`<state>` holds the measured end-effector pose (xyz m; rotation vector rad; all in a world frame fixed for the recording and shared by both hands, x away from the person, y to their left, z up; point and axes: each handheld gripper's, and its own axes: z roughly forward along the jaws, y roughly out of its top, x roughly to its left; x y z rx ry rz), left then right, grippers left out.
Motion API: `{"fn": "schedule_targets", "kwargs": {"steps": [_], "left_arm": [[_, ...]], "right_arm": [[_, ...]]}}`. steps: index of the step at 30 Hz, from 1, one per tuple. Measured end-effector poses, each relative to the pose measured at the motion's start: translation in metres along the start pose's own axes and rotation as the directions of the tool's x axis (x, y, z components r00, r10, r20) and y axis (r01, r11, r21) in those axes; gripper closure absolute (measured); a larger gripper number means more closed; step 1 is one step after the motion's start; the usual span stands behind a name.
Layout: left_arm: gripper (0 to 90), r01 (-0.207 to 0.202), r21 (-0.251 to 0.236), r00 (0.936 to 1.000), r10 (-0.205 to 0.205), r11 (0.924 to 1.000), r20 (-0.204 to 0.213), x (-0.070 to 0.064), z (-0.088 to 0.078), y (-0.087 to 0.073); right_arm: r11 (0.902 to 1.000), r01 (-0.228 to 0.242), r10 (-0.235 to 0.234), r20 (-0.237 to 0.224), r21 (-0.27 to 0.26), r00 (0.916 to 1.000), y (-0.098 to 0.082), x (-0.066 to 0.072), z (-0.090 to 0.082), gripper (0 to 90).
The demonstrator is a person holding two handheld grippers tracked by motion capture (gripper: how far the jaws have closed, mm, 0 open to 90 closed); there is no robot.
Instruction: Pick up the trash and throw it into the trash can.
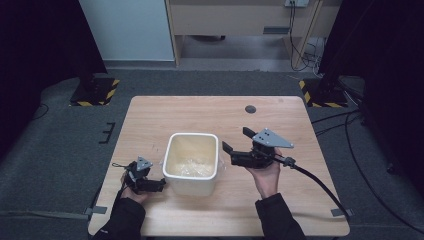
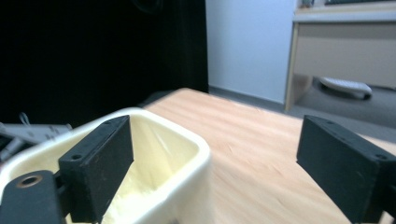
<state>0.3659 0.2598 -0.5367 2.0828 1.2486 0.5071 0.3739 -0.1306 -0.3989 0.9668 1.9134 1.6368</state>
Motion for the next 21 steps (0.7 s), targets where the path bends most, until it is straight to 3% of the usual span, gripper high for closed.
{"fn": "schedule_targets", "kwargs": {"steps": [6, 10, 12, 14, 16, 17, 18, 19, 21], "left_arm": [[0.0, 0.002, -0.001, 1.0, -0.002, 1.0, -0.001, 0.0, 0.0, 0.0], [0.0, 0.002, -0.001, 1.0, -0.002, 1.0, -0.002, 0.0, 0.0, 0.0], [0.0, 0.003, -0.001, 1.0, -0.003, 1.0, -0.002, 0.0, 0.0, 0.0], [0.0, 0.003, -0.001, 1.0, -0.003, 1.0, -0.003, 0.0, 0.0, 0.0], [0.0, 0.003, -0.001, 1.0, -0.003, 1.0, -0.003, 0.0, 0.0, 0.0], [0.0, 0.004, -0.001, 1.0, -0.004, 1.0, -0.003, 0.0, 0.0, 0.0], [0.0, 0.004, -0.001, 1.0, -0.004, 1.0, -0.003, 0.0, 0.0, 0.0], [0.0, 0.004, -0.001, 1.0, -0.004, 1.0, -0.003, 0.0, 0.0, 0.0], [0.0, 0.004, -0.001, 1.0, -0.004, 1.0, -0.003, 0.0, 0.0, 0.0]], "right_arm": [[0.998, -0.008, 0.006, 0.025, 0.063, 0.9997, -0.02, -0.019, -0.019, 7.7], [0.9917, -0.042, 0.035, 0.057, 0.122, 0.9977, -0.046, -0.039, -0.039, 6.2], [0.99, -0.052, 0.043, 0.068, 0.131, 0.9968, -0.052, -0.042, -0.042, 6.0], [0.9817, -0.063, 0.045, 0.104, 0.18, 0.9936, -0.069, -0.053, -0.048, 4.7], [0.9792, -0.062, 0.039, 0.117, 0.193, 0.9924, -0.074, -0.057, -0.05, 4.7], [0.9709, -0.082, 0.05, 0.142, 0.225, 0.9886, -0.086, -0.064, -0.054, 4.8], [0.9709, -0.082, 0.05, 0.142, 0.225, 0.9886, -0.086, -0.064, -0.054, 4.8], [0.9634, -0.084, 0.042, 0.168, 0.255, 0.985, -0.094, -0.07, -0.056, 4.1], [0.9585, -0.085, 0.033, 0.188, 0.272, 0.9816, -0.098, -0.074, -0.057, 3.7]]}}
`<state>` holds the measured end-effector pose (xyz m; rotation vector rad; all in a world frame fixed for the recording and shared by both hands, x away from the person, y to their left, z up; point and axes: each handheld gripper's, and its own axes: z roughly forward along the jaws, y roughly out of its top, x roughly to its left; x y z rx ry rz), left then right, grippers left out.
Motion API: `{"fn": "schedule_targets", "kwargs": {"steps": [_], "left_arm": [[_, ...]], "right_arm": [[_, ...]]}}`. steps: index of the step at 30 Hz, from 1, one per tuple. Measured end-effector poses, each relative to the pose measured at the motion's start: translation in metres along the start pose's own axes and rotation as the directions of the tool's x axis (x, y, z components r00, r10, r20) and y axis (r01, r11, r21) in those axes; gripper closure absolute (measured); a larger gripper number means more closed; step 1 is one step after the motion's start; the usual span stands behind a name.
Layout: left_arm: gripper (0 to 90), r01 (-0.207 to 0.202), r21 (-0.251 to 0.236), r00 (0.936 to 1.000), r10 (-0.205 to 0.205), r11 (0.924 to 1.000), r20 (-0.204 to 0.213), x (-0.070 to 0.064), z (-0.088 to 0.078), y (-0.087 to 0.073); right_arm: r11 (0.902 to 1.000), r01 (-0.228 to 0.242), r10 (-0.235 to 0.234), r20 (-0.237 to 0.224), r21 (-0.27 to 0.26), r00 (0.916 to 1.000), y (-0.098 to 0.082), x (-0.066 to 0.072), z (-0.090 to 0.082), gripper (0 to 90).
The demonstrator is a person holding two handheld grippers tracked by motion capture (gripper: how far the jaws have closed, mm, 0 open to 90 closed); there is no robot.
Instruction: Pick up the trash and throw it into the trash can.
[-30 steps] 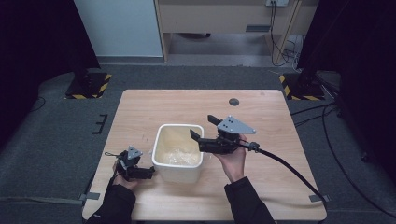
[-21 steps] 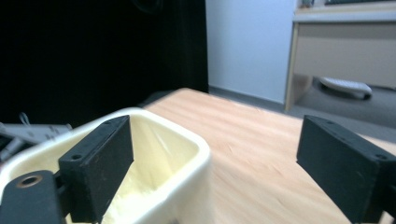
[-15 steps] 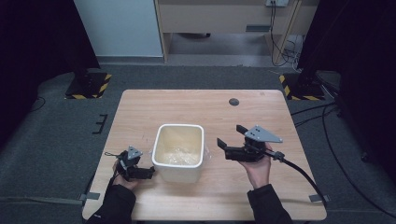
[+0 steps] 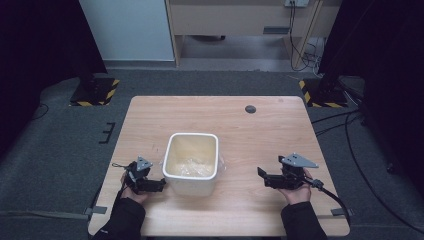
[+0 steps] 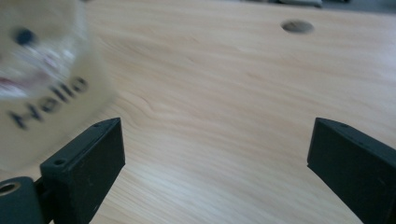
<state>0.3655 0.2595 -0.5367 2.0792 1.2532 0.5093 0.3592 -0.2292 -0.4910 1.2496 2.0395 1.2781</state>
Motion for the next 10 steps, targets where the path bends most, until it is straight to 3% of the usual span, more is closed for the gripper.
{"fn": "schedule_targets", "kwargs": {"steps": [7, 10], "left_arm": [[0.0, 0.0, 0.0, 1.0, 0.0, 1.0, 0.0, 0.0, 0.0, 0.0], [0.0, 0.0, 0.0, 1.0, 0.0, 1.0, 0.0, 0.0, 0.0, 0.0]], "right_arm": [[0.9959, -0.053, 0.046, 0.088, 0.074, 0.995, -0.018, -0.027, 0.002, 2.2], [0.994, -0.061, 0.051, 0.107, 0.091, 0.993, -0.02, -0.031, 0.001, 2.2]]}}
